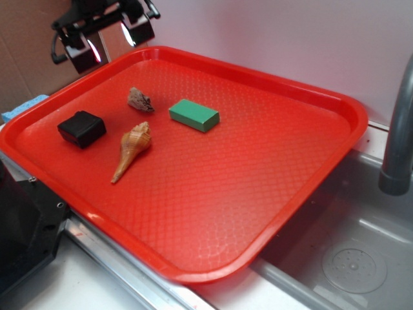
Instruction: Grab the wood chip.
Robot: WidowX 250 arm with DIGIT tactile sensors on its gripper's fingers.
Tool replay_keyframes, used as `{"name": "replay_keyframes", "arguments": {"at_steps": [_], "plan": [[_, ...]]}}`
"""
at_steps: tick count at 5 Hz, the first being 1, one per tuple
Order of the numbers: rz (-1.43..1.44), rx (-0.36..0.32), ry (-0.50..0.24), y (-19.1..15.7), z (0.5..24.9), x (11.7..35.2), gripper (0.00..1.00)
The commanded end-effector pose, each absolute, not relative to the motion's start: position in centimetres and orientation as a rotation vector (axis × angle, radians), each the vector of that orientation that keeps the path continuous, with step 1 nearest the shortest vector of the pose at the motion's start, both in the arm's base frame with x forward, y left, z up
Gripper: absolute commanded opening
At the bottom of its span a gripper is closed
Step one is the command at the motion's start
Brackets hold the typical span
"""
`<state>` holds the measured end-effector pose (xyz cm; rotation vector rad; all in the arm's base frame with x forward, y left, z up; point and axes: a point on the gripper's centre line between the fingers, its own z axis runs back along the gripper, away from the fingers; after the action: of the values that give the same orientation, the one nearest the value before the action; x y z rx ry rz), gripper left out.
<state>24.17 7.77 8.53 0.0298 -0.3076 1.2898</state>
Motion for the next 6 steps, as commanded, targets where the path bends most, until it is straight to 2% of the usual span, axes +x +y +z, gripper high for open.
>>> {"name": "replay_keyframes", "arguments": {"at_steps": [1,2,3,4,5,6], "plan": [[1.292,0.082,-0.331,8.6,5.8,25.6,1.00],[1.280,0.141,-0.310,8.6,3.7,25.9,1.00],[1.279,0.171,-0.308,8.7,2.4,26.1,1.00],[1.289,0.163,-0.322,8.9,2.1,26.0,0.00],[1.302,0.145,-0.327,8.9,2.3,25.7,0.00],[1.234,0.124,-0.284,9.1,3.1,25.8,0.00]]}}
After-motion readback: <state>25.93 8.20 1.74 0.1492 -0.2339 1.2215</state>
